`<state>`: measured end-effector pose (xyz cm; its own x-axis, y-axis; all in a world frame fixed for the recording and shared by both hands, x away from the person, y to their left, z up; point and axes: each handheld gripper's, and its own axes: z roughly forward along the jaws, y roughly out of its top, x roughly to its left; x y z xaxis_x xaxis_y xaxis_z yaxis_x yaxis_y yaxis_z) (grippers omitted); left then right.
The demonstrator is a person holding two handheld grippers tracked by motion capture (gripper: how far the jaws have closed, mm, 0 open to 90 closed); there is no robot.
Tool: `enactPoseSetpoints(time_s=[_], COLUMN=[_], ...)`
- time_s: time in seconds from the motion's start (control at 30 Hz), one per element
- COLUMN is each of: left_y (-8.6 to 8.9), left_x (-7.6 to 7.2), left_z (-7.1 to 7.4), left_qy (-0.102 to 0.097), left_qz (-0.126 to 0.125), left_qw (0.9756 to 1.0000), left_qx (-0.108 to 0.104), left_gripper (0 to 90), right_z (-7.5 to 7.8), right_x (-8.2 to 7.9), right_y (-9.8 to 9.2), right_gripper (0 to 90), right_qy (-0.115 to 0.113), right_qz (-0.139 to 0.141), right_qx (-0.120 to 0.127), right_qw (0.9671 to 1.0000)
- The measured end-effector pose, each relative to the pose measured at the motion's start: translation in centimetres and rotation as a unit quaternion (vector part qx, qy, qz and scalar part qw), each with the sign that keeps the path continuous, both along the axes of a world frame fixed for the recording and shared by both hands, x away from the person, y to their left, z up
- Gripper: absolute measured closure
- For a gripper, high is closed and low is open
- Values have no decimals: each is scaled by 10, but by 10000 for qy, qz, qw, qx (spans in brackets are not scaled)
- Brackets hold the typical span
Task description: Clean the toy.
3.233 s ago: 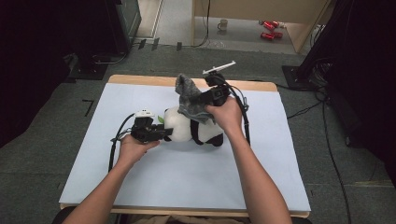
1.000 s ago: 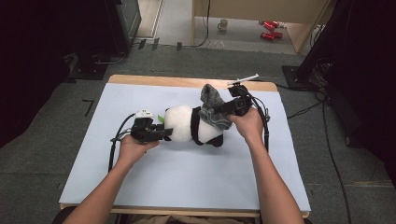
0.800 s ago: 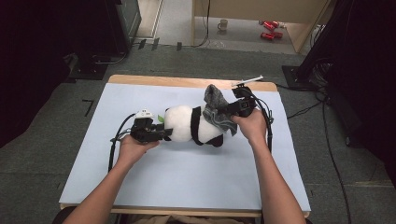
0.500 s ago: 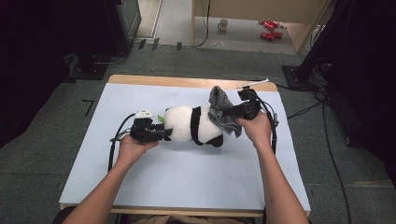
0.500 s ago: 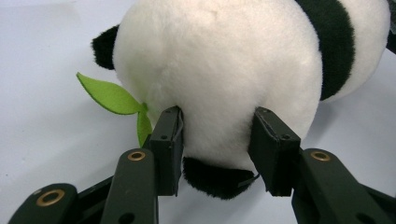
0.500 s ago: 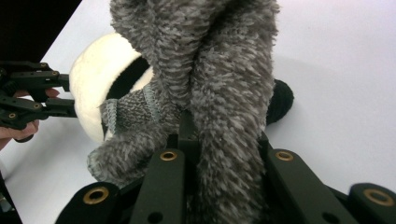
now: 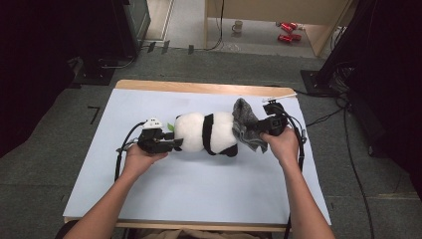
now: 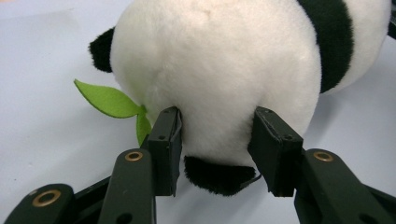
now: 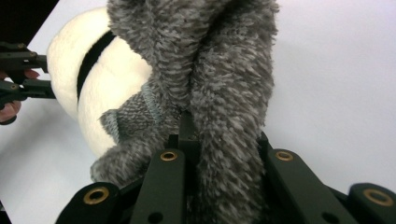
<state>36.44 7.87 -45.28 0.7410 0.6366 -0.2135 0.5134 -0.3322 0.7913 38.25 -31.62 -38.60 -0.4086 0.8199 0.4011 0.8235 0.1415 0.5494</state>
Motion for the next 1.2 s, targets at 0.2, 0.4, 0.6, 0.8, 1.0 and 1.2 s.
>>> enactPoseSetpoints(time_s=[0.2, 0.4, 0.6, 0.8, 1.0, 1.2], left_y=[-1, 1, 4, -5, -13, -17], left_x=[0, -2, -12, -10, -2, 6], left_z=[1, 4, 2, -4, -12, -14], left_qy=[-50, -240, -513, -495, -736, -828], left_qz=[28, -64, -545, -551, -271, 50], left_qw=[9999, 9996, 9971, 9973, 9969, 9965], left_qx=[-101, -116, 165, -8, -18, 51], left_gripper=[547, 499, 336, 287, 246, 252], right_z=[21, 26, 16, 12, 10, 15], right_x=[-9, -8, 4, 13, 22, 33], right_y=[1, 36, 49, 46, 45, 52], right_gripper=[766, 766, 767, 767, 766, 764], right_qy=[-233, -263, -198, -157, -219, -313], right_qz=[62, 495, 474, 370, 218, 99], right_qx=[254, 217, 122, 235, 410, 420], right_qw=[9994, 9982, 9986, 9989, 9987, 9986])
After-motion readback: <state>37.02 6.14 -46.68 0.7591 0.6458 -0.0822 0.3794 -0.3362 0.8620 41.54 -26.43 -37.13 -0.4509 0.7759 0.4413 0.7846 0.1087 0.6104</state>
